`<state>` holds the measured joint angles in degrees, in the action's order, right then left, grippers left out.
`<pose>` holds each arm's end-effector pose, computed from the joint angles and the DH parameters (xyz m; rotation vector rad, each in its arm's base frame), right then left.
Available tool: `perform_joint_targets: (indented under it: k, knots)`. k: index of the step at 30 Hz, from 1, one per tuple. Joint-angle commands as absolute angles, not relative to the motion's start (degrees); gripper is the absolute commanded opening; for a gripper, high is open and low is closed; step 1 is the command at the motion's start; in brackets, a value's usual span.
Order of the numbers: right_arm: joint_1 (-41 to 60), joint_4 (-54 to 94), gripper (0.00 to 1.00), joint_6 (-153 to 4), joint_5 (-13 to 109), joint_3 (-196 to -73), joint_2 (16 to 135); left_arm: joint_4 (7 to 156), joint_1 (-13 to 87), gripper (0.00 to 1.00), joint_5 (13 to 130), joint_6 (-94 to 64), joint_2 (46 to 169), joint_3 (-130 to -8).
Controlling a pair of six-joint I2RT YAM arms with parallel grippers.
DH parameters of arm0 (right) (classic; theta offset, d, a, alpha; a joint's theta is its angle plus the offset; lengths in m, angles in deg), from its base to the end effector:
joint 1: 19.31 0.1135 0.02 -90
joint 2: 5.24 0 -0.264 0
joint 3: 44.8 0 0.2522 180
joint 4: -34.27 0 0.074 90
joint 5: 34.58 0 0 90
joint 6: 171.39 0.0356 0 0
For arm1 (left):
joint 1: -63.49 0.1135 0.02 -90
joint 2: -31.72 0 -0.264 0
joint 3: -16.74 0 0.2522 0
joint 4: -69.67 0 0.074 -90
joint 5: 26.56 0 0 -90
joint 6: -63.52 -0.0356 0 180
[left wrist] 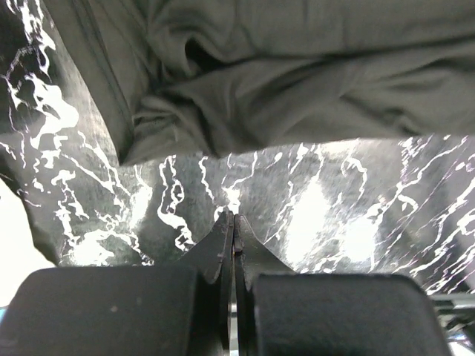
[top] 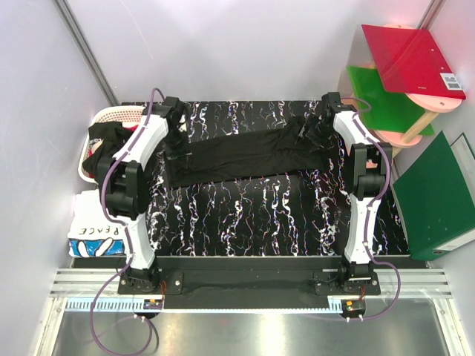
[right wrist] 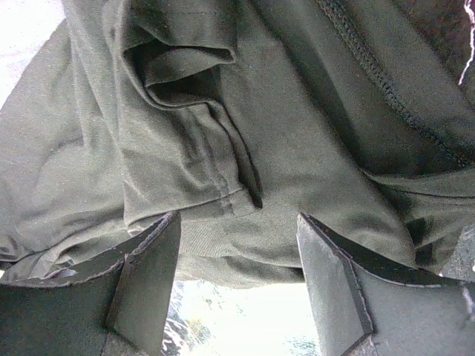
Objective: Fold and stack the t-shirts
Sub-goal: Fold the other side of the tshirt into a rectangle
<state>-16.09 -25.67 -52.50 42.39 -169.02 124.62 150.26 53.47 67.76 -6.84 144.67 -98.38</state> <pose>0.4839 0.0353 0.1924 0.5461 2.7034 0.4676 0.3904 -0.0717 0.2589 -0.2369 2.9504 -0.1847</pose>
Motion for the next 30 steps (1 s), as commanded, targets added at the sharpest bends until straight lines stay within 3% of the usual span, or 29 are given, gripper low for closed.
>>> perform_joint_targets:
  k: [1,9,17,30]
  knots:
    - [-16.3,-25.5,0.71,-52.5,41.4,-171.2,125.5,150.1,53.5,0.00,70.0,-9.7,144.7,-94.1]
    - [-17.6,-26.2,0.71,-52.6,40.9,-173.3,126.7,150.3,52.0,0.00,70.4,-10.2,152.5,-94.9]
    - [-18.6,-27.7,0.71,-53.7,40.7,-176.5,128.0,153.2,53.0,0.00,63.6,-5.7,161.6,-106.4]
    - [-19.0,-29.5,0.71,-54.8,39.6,-179.0,130.4,151.3,60.8,0.00,63.9,-1.4,159.6,-108.2]
